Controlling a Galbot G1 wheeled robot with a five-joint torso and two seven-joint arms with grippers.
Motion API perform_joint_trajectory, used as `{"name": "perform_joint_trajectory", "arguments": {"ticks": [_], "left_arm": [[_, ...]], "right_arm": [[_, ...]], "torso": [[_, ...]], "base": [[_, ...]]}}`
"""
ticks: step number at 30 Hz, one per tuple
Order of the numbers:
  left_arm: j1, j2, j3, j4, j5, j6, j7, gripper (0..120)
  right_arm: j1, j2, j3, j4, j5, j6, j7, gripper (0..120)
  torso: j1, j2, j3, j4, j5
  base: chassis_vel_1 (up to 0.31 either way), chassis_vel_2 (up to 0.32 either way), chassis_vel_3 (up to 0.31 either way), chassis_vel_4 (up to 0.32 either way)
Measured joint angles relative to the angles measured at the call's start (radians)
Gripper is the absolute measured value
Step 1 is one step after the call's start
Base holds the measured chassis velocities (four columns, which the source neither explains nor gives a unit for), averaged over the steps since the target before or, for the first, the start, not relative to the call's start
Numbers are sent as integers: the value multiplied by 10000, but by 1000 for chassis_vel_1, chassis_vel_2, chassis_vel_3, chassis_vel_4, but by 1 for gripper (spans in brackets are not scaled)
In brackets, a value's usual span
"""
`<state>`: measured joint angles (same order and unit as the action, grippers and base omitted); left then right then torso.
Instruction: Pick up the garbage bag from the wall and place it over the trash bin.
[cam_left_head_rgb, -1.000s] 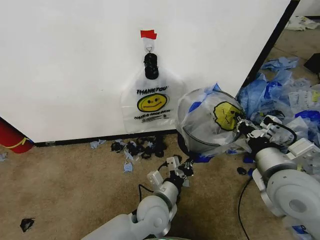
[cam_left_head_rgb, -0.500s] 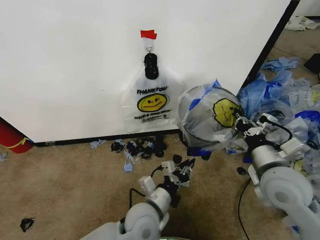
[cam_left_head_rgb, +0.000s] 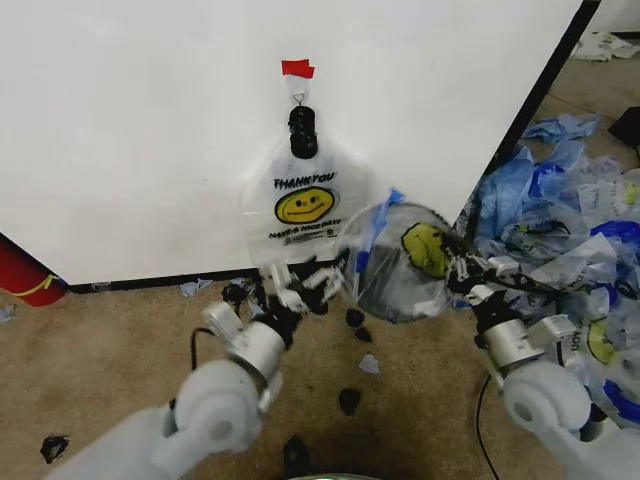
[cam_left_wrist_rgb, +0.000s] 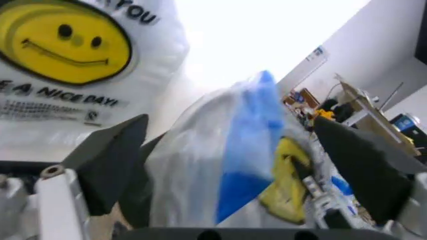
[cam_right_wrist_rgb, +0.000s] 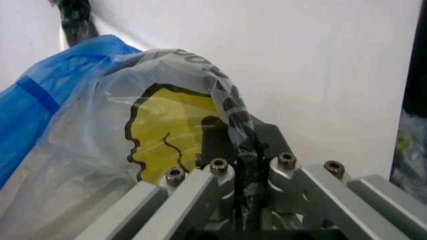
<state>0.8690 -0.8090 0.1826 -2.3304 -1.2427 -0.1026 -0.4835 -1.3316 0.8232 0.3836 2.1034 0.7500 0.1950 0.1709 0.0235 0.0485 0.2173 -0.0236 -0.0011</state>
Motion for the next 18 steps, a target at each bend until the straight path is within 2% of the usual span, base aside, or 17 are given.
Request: {"name": "perform_joint_trajectory", "arguments": {"ticks": [6, 8, 18], "left_arm": [[144, -69, 165, -202, 169, 129, 29, 100], [161, -94, 386, -191, 690, 336, 58, 100], [-212, -104, 1118, 491, 1274, 596, 106, 100]], "right_arm": [[-135, 33, 72, 21, -193, -7, 71, 0], [-191, -35, 145, 23, -367, 15, 86, 0], [-320, -205, 213, 157, -1558, 185, -544, 0]], "torso": [[-1, 0, -1, 0, 0], [0, 0, -1, 0, 0], [0, 0, 0, 0, 1]], "base": [[0, 0, 0, 0], [0, 0, 0, 0], [0, 0, 0, 0]]}}
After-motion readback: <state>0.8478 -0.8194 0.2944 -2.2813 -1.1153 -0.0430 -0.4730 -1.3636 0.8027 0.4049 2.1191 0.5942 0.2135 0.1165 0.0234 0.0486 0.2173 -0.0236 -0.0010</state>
